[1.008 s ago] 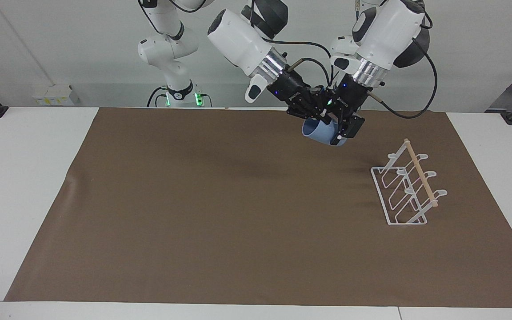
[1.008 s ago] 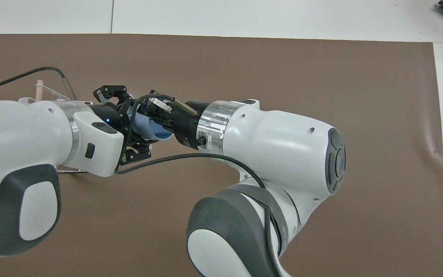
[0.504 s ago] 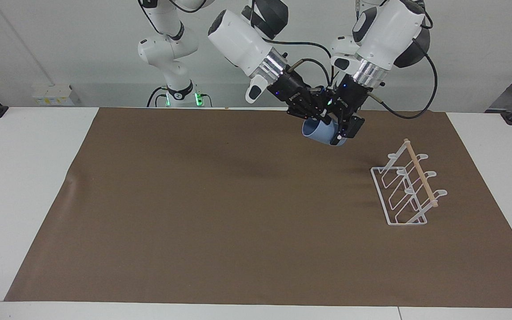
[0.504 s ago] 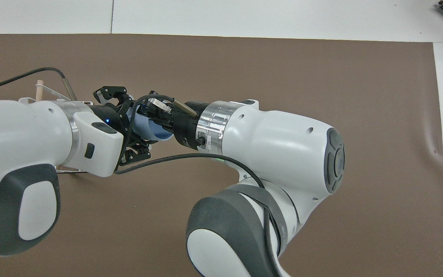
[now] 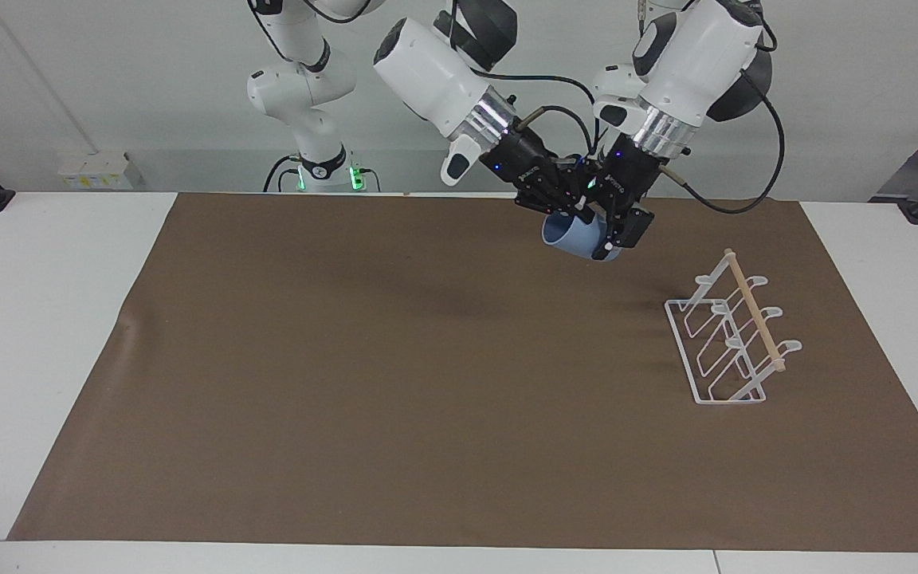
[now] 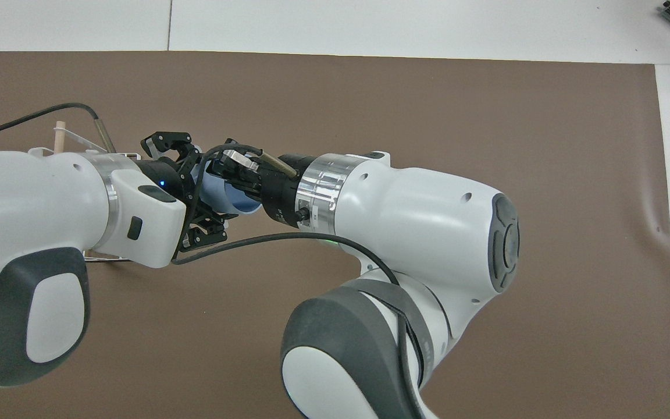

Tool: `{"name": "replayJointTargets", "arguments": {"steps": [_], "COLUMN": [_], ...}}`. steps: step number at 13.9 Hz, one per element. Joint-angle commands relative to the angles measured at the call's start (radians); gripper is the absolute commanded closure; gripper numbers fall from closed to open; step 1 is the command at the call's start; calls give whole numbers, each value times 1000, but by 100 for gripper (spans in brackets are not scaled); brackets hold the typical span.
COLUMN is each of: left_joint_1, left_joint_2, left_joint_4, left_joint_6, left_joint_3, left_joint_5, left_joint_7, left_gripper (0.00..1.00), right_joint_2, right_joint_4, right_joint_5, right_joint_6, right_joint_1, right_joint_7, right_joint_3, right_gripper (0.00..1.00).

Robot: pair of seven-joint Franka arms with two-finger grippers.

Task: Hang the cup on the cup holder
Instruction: 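Close the left gripper on the blue cup held by the right gripper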

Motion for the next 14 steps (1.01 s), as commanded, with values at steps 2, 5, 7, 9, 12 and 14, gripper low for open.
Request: {"name": "replayJointTargets", "arguments": {"steps": [2,5,7,9,12,14], "left_joint_1": [-5,-6,-6,-6,-5,1], "left_joint_2": [-4,-6,-4,-6,-6,-4], "left_joint_4": [3,3,3,3,3,5], "left_joint_6": [-47,-47,-49,-49,-64,-76], "left_joint_3": [9,9,9,11,16,16], "left_joint_5": [8,8,8,8,13,14], "left_joint_7": [-37,-38,-38,-38,-40,-40], "left_gripper": [100,100,100,100,100,100], "right_joint_2": [7,7,7,7,7,7], "right_joint_4": [16,10,7,2,1,-4], "right_joint_5": [25,15,15,15,14,12], "right_joint_6": [24,24,24,24,23,18], "right_joint_1": [-4,-3,-4,-4,-4,-7], "right_joint_7": [0,-2,-2,-2,-6,-48], "right_joint_3": [5,5,5,5,5,4], "right_gripper": [87,72,66,56,44,38]}}
